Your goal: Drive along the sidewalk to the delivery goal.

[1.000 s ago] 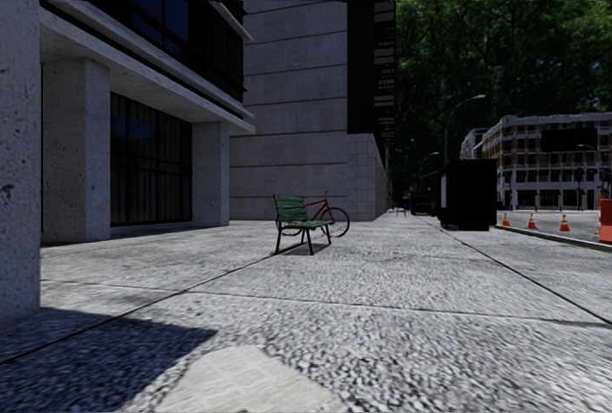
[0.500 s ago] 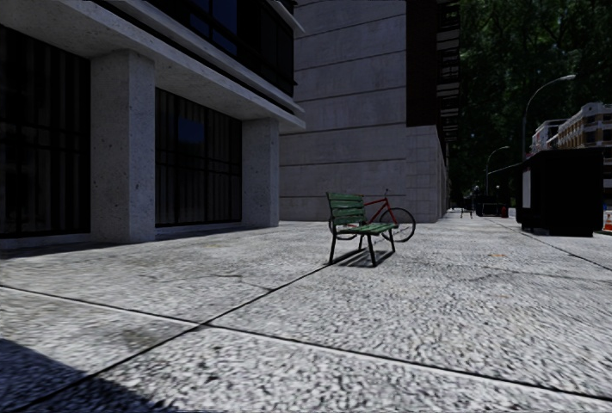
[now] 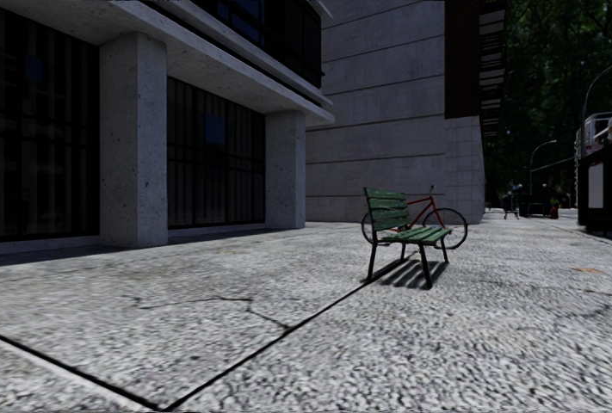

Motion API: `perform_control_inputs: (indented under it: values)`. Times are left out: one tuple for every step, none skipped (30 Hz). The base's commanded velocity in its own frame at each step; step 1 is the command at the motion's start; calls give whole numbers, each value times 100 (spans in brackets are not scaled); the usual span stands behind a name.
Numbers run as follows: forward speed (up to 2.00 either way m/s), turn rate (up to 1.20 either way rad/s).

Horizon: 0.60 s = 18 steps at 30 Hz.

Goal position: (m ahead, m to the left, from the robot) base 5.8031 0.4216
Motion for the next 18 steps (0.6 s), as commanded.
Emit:
perform_control_inputs:
  values:
    - [200,43]
    - [200,44]
    - [200,44]
    - [200,44]
    - [200,44]
    - [200,44]
    - [200,44]
    - [200,44]
    - [200,44]
    - [200,44]
    - [200,43]
    - [200,43]
    - [200,29]
    - [200,13]
    - [200,0]
    - [200,0]
    - [200,0]
    - [200,0]
